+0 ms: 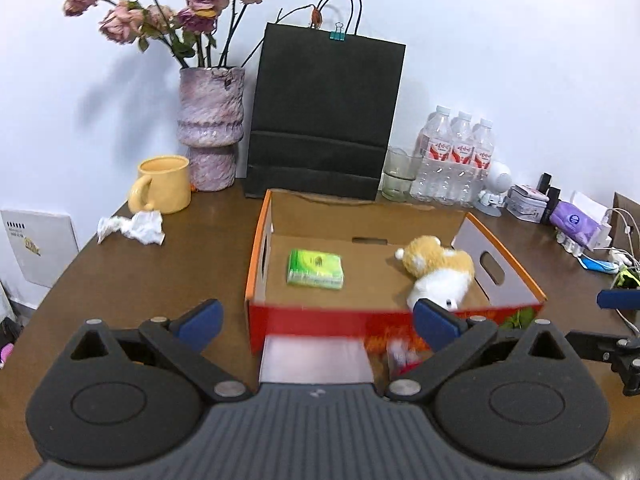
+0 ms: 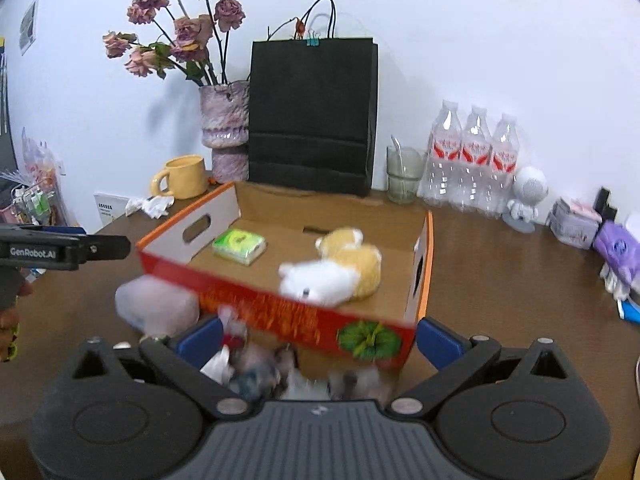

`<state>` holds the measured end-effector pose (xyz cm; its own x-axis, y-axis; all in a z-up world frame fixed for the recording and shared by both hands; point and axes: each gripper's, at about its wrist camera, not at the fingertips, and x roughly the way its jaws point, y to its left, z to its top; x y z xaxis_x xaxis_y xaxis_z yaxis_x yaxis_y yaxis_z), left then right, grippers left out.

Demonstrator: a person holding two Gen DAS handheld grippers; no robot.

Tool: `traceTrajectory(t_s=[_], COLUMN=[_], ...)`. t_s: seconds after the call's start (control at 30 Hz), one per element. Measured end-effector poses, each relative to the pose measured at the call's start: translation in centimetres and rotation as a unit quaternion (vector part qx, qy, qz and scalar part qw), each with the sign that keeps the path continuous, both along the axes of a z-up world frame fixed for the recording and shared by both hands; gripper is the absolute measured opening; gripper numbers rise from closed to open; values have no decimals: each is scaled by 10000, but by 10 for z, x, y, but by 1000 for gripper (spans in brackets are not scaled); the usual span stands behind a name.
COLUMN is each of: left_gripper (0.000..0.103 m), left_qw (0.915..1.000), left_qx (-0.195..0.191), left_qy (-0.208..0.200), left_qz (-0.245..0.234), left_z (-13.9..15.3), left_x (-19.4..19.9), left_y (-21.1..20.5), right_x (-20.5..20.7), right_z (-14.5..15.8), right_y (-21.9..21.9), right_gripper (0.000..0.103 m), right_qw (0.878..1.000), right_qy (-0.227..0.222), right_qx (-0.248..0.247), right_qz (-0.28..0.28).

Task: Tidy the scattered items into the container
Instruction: 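Grasp the plastic bag with the right tool while the left grasps the clear container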

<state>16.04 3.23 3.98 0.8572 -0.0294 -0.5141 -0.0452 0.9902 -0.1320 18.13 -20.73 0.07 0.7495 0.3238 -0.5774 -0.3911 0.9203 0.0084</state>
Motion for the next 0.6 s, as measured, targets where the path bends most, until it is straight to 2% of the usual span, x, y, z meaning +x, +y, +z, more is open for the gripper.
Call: traceTrajectory(t_s=[0.23,0.4,0.6], left_gripper=[103,103,103], left_qw=[9995,9995,9991], left_qx=[-222,-20,154], left_qy=[220,308,386], left_qz=[60,34,-3], left_z=[-37,-53,-58], left_x=[-19,-17,-4], left_y=[2,-4,-12], right_x=[-19,-18,-15], right_z=[-45,-68,-75], right_y=[-1,2,3], right_gripper=[103,103,103], right_qw=[9994,9987,9987], right_qy=[313,453,448], right_qx=[-24,-16,-9], right_qz=[-132,-213,-242])
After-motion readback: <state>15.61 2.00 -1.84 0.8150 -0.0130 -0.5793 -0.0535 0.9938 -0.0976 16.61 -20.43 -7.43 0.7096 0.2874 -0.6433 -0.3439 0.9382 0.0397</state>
